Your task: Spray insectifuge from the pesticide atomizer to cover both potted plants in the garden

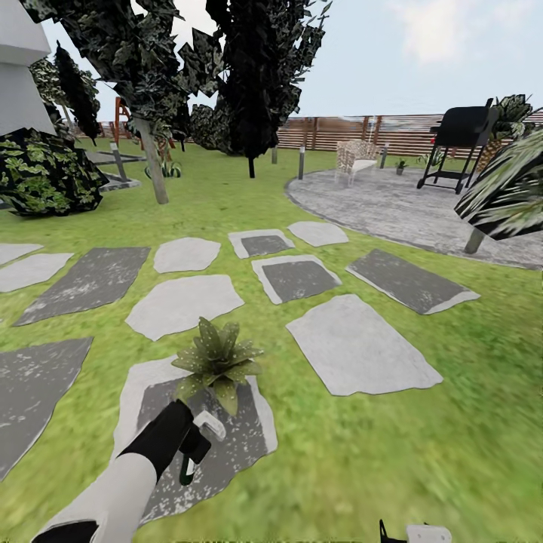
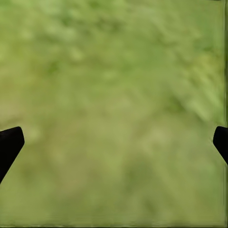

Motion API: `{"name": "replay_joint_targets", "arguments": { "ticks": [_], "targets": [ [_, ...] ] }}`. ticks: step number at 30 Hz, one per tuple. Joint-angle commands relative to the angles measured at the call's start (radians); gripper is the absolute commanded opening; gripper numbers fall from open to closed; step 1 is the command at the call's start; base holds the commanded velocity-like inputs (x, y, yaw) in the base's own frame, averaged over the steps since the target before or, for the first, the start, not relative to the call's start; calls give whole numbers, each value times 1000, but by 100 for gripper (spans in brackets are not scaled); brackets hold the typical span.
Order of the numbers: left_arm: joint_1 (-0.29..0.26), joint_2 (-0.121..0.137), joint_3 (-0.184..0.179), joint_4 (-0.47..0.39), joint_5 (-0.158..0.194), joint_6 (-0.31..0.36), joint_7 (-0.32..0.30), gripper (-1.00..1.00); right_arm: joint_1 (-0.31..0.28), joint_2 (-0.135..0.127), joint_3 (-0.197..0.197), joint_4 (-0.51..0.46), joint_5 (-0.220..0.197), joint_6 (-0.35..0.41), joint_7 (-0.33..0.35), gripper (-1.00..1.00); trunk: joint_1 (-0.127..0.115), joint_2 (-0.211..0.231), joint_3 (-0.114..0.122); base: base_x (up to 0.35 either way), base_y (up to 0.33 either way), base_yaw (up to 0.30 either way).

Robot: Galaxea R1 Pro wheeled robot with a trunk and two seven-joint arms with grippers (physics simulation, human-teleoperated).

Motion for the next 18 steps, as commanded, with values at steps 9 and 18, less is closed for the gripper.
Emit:
{"name": "replay_joint_targets", "arguments": {
  "ticks": [9, 18],
  "targets": [
    [10, -1, 5, -1, -13, 0, -4, -100, -1, 0, -4, 3, 11, -3, -7, 100, 0, 0, -1, -14, -10, 0],
    [10, -1, 6, -2, -10, -58, -1, -100, -1, 0, -4, 2, 11, -4, -7, 100, 0, 0, -1, -257, 40, 0]
  ]
}}
